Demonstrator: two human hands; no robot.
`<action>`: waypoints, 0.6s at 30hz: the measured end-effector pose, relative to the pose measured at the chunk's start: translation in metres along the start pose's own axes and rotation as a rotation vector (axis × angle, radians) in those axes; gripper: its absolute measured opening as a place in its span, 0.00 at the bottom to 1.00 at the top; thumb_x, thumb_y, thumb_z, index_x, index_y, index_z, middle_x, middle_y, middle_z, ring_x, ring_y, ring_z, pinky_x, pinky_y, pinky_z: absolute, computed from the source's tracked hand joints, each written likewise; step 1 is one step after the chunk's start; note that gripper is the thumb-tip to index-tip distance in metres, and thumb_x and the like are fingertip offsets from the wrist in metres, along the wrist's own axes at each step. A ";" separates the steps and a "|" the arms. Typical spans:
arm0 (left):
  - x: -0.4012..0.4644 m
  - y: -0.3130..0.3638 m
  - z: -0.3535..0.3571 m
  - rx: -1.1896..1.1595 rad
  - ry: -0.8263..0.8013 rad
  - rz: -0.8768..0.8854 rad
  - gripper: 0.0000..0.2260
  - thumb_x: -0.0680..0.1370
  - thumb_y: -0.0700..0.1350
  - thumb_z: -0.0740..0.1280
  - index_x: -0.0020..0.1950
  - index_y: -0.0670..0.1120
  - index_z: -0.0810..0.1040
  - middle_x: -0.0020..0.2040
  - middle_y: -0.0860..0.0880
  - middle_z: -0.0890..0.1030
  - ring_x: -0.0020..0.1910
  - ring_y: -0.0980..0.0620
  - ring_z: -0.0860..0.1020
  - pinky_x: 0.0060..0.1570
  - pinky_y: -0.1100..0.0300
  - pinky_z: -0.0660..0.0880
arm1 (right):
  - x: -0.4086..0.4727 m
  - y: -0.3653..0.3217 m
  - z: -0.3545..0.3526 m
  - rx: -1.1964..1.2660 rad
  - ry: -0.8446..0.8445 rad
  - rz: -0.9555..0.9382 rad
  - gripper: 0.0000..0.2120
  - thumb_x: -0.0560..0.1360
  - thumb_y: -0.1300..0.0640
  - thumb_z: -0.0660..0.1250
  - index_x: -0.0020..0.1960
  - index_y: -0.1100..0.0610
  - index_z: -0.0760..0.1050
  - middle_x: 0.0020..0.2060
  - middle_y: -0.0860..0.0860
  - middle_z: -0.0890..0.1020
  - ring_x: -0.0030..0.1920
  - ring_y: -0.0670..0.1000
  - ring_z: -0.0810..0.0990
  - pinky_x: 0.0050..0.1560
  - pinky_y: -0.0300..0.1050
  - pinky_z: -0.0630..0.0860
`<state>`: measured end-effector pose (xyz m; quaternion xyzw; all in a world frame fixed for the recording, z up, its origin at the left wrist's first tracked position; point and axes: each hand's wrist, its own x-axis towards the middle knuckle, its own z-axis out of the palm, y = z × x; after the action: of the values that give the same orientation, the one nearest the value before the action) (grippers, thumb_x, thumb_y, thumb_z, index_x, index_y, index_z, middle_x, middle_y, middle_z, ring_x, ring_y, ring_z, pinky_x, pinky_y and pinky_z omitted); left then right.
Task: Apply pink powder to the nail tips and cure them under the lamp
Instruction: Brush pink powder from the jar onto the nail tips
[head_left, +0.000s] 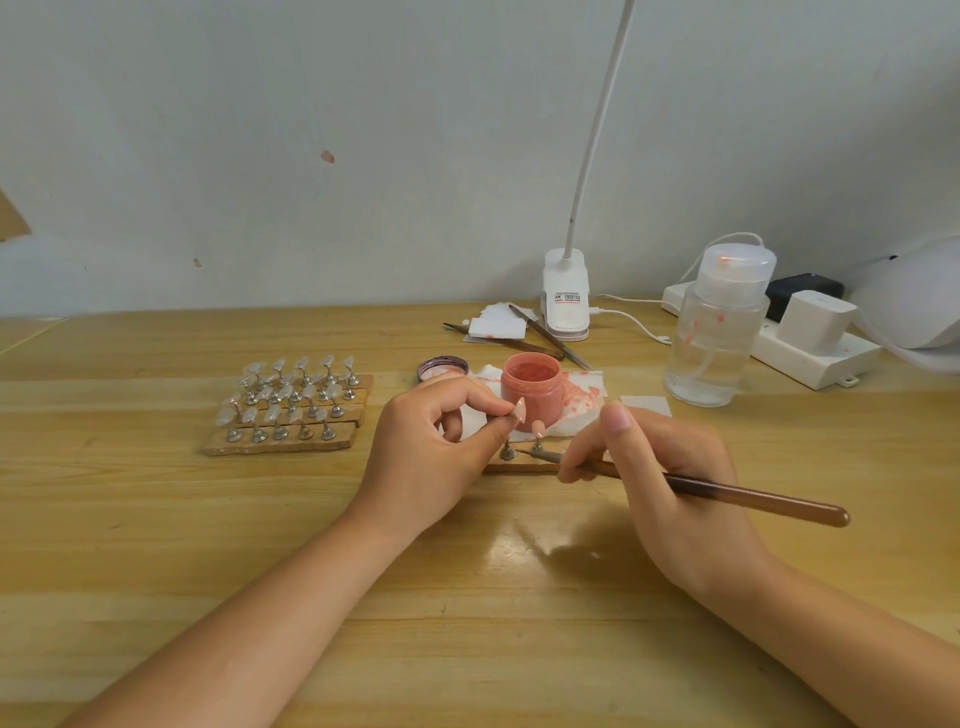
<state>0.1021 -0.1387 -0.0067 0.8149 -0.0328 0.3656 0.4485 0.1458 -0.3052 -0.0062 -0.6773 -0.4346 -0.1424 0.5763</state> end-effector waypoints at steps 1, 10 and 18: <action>0.000 0.000 0.000 -0.003 -0.003 -0.008 0.11 0.68 0.36 0.73 0.36 0.53 0.79 0.33 0.51 0.79 0.25 0.58 0.64 0.30 0.74 0.62 | 0.000 0.000 0.000 0.012 0.010 -0.013 0.22 0.77 0.52 0.53 0.34 0.60 0.78 0.30 0.47 0.80 0.35 0.42 0.79 0.37 0.32 0.73; -0.001 0.005 0.000 0.010 0.008 0.039 0.04 0.68 0.44 0.72 0.38 0.54 0.80 0.33 0.56 0.76 0.31 0.44 0.73 0.38 0.65 0.70 | 0.004 -0.002 -0.001 0.131 0.161 0.034 0.18 0.77 0.38 0.50 0.45 0.46 0.75 0.38 0.47 0.83 0.29 0.46 0.80 0.33 0.35 0.75; -0.001 0.008 -0.001 -0.022 -0.045 0.138 0.10 0.70 0.39 0.71 0.44 0.54 0.81 0.37 0.65 0.80 0.28 0.64 0.72 0.27 0.69 0.65 | 0.010 0.000 0.000 -0.173 0.075 0.006 0.06 0.70 0.48 0.69 0.44 0.44 0.74 0.44 0.43 0.82 0.49 0.46 0.80 0.48 0.42 0.74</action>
<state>0.0974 -0.1427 -0.0011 0.8136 -0.1031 0.3770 0.4304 0.1518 -0.3014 0.0005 -0.7199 -0.3969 -0.2030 0.5319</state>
